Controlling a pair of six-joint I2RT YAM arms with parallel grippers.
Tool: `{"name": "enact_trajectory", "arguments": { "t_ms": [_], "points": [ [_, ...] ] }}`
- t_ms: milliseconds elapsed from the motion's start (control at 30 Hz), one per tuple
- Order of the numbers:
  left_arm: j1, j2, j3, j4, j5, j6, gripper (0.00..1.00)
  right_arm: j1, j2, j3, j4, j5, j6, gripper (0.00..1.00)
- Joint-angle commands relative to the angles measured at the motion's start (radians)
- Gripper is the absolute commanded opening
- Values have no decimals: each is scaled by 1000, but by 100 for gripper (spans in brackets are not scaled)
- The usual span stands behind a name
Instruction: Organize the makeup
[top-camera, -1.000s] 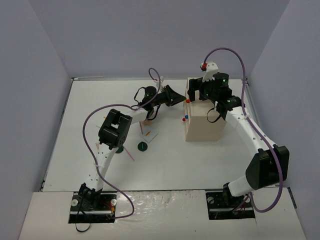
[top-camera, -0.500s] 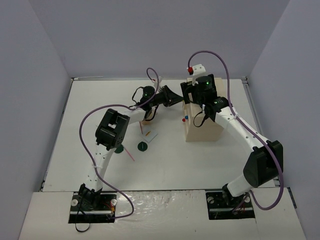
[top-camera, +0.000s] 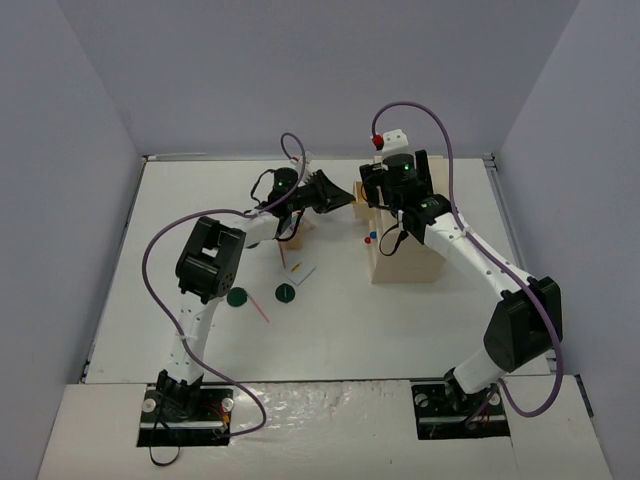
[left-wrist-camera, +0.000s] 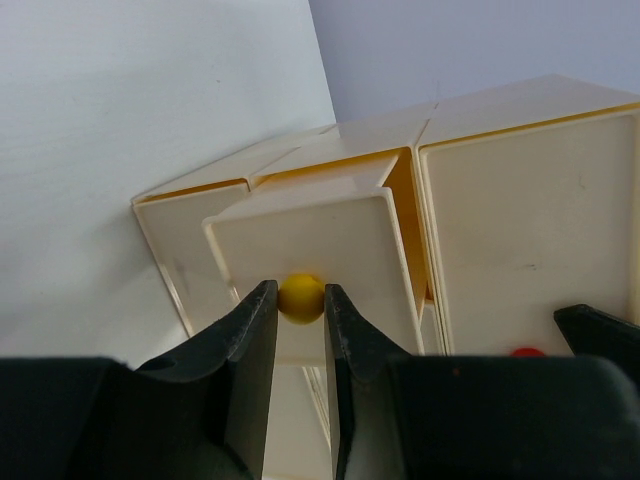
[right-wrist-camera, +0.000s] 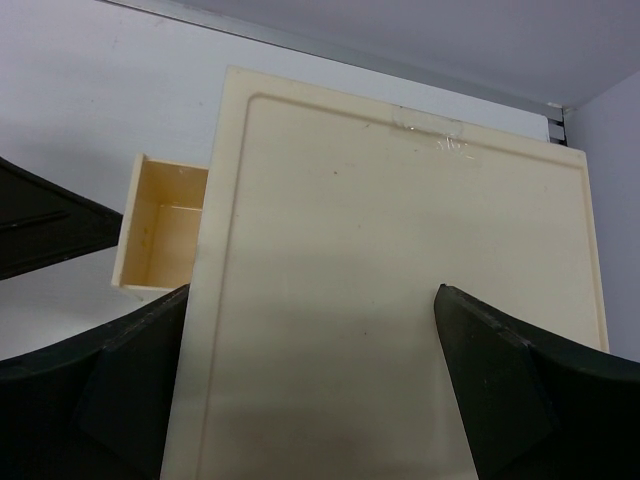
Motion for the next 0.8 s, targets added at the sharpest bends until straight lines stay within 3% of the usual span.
{"name": "enact_trajectory", "arguments": {
  "t_ms": [0, 767],
  "points": [
    [31, -121, -39, -50, 25, 78, 0, -19, 28, 24, -50, 134, 7, 95],
    [116, -173, -47, -208, 79, 201, 0, -21, 54, 10, -50, 116, 7, 95]
  ]
}}
